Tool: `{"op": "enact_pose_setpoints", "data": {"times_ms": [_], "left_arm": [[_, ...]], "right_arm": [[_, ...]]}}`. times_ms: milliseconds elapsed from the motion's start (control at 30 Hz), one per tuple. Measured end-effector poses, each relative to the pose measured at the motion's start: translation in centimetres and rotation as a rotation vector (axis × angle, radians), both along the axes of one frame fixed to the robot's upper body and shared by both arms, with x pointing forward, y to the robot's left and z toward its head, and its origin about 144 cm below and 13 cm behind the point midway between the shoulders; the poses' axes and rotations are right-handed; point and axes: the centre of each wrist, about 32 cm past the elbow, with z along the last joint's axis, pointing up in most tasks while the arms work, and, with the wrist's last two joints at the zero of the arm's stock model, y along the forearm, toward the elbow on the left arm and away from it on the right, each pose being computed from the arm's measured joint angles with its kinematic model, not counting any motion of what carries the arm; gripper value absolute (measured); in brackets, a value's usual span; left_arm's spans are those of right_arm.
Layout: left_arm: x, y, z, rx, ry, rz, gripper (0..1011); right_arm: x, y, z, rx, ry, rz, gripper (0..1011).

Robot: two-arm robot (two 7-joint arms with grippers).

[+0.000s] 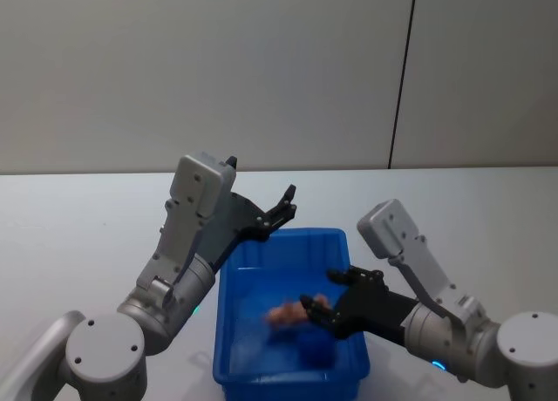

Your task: Pick up the two dolls from the table and place them into the box.

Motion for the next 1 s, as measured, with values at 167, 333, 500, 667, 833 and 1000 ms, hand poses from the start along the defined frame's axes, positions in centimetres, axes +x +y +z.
{"op": "enact_pose_setpoints", "data": {"times_ms": [167, 333, 500, 667, 833, 1000], "left_arm": [[0.0, 0.0, 0.0, 0.000, 0.000, 0.000, 1001], [0.0, 0.0, 0.0, 0.000, 0.000, 0.000, 1001], [0.0, 0.0, 0.0, 0.000, 0.000, 0.000, 1001], [0.0, 0.0, 0.0, 0.000, 0.000, 0.000, 1001], [0.0, 0.0, 0.0, 0.000, 0.000, 0.000, 1001], [0.0, 0.0, 0.0, 0.000, 0.000, 0.000, 1001]], "right_arm": [[0.3, 0.3, 0.0, -0.010, 0.026, 0.019, 717], [0.5, 0.4, 0.1, -0.016, 0.041, 0.031, 863], [0.6, 0.4, 0.2, -0.015, 0.037, 0.033, 974], [0.6, -0.3, 0.8, 0.010, 0.002, 0.027, 1001], [0.3, -1.3, 1.2, 0.045, -0.034, 0.000, 1001], [-0.1, -2.5, 1.5, 0.092, -0.059, -0.050, 1001]]}}
